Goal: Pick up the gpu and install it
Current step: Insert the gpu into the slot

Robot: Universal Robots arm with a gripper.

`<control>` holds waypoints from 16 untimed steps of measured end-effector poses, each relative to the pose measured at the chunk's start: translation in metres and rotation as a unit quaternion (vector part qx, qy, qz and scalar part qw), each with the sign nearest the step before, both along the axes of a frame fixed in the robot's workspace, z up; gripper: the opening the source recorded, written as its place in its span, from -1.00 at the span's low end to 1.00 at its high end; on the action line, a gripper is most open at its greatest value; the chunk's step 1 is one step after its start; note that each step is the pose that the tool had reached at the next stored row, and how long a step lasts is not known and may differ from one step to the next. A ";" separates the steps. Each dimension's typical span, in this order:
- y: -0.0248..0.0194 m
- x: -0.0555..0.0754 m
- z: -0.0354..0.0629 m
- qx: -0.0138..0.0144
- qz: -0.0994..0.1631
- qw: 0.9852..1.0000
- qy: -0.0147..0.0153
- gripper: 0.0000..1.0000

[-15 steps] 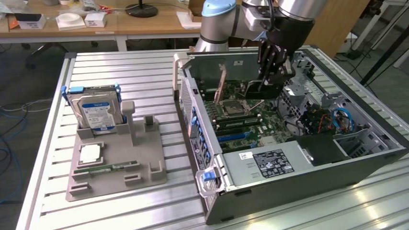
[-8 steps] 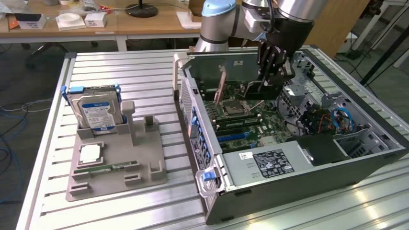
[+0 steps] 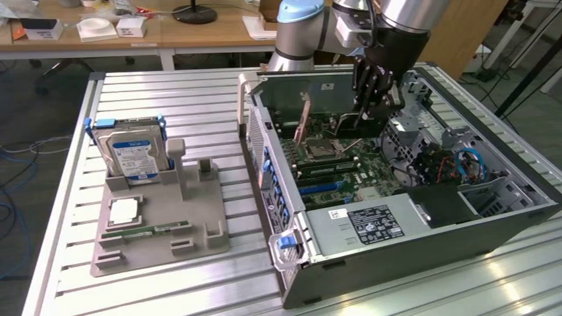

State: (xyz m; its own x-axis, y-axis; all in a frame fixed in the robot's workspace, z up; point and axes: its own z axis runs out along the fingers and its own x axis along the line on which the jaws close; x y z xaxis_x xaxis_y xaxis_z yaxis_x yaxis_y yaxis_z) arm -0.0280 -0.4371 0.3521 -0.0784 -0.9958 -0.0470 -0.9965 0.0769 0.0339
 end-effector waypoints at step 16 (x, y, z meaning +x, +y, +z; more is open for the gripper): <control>-0.0064 0.000 -0.0150 0.000 0.001 1.000 0.000 -0.47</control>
